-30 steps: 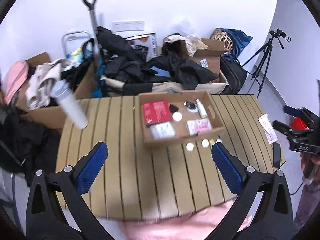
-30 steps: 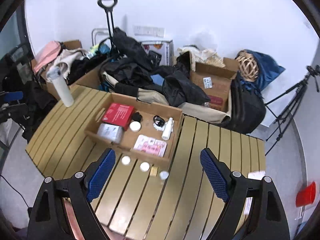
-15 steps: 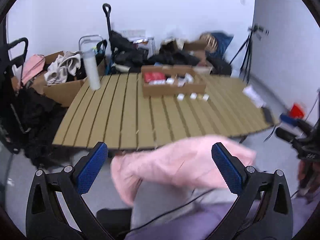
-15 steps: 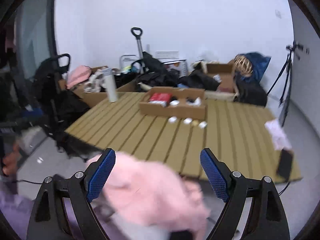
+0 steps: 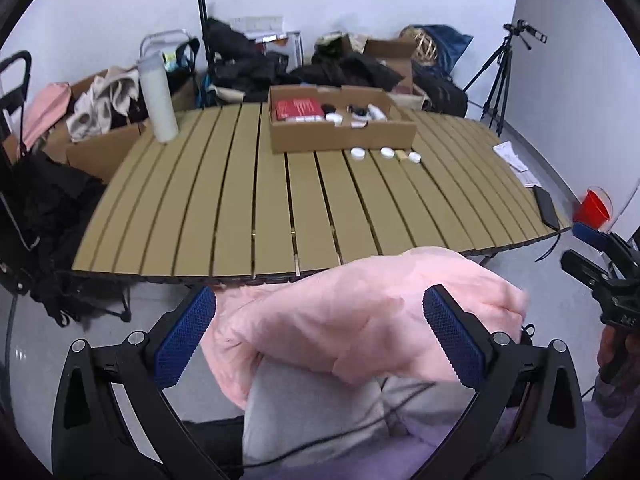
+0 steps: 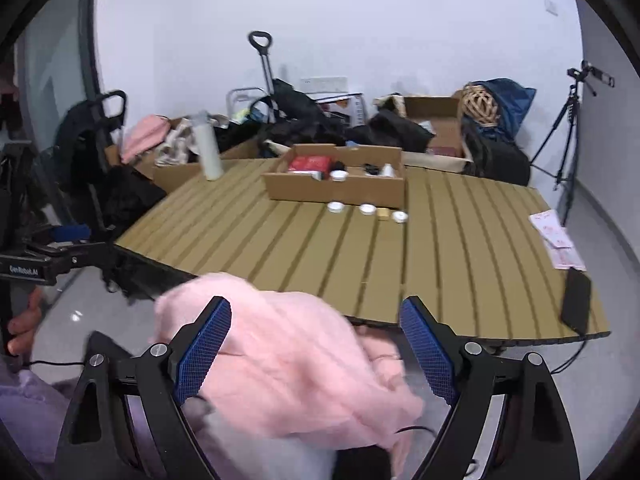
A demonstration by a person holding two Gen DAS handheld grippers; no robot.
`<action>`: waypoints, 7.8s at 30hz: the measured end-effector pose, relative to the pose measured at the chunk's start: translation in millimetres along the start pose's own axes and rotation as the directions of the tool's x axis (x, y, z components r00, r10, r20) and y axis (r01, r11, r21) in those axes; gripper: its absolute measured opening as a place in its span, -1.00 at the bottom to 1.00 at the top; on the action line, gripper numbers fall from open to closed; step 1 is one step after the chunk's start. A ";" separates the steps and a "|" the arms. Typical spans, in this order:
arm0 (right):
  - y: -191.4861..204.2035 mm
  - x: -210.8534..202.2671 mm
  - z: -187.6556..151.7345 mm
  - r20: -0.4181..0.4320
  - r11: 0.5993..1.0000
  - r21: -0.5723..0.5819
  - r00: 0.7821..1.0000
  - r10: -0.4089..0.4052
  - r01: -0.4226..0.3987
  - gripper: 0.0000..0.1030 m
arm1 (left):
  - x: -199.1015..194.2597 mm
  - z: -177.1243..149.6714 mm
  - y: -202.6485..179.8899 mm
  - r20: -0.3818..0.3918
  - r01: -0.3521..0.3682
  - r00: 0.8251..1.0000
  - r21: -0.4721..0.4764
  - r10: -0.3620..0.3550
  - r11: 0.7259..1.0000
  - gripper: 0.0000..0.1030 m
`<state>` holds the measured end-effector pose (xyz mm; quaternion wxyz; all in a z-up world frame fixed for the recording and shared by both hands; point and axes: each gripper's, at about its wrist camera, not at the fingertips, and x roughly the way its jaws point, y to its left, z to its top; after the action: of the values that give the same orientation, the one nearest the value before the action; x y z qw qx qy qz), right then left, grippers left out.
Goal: Organize objects
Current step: 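Withdraw both grippers and reach toward the remaining lids on the table, then grasp the white round lid with the left gripper while the right grasps the beige block, then carry the white lid with the left gripper while the right carries the block into the box, then open both grippers over the box and withdraw them, then grasp the clear round lid with the left gripper while the right grasps the white cap, then carry the clear lid with the left gripper while the right carries the cap into the box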
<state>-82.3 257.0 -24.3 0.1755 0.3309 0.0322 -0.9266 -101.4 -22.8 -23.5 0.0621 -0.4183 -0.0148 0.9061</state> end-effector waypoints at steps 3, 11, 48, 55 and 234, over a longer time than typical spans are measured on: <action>-14.5 15.1 4.8 0.014 1.000 0.017 1.000 -0.022 0.022 0.74 | 27.9 16.6 -1.8 -0.018 0.016 1.000 -0.004 -0.016 1.000 1.00; -55.2 78.2 35.0 0.014 0.998 0.052 0.999 -0.045 0.044 0.74 | 119.2 77.1 -17.2 0.027 -0.054 0.998 0.047 0.053 0.997 1.00; -131.3 370.6 110.5 -0.207 0.998 -0.031 0.977 0.050 -0.058 -0.18 | 347.3 163.5 -65.3 -0.074 0.082 0.994 0.100 -0.075 0.992 -0.51; -110.1 378.3 106.9 -0.235 0.989 -0.148 0.972 -0.027 -0.008 -0.29 | 323.8 142.4 -52.3 -0.112 0.069 0.992 0.055 -0.062 0.996 -0.51; -119.4 322.0 259.6 -0.160 0.988 0.095 0.977 0.138 -0.124 -0.42 | 293.5 345.3 -33.0 0.001 0.249 0.968 -0.028 -0.249 0.968 -0.51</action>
<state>-511.6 225.2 -30.0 0.2187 0.4155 -0.0143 -0.8828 -548.9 55.3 -18.6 0.1695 -0.4149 -0.0800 0.8903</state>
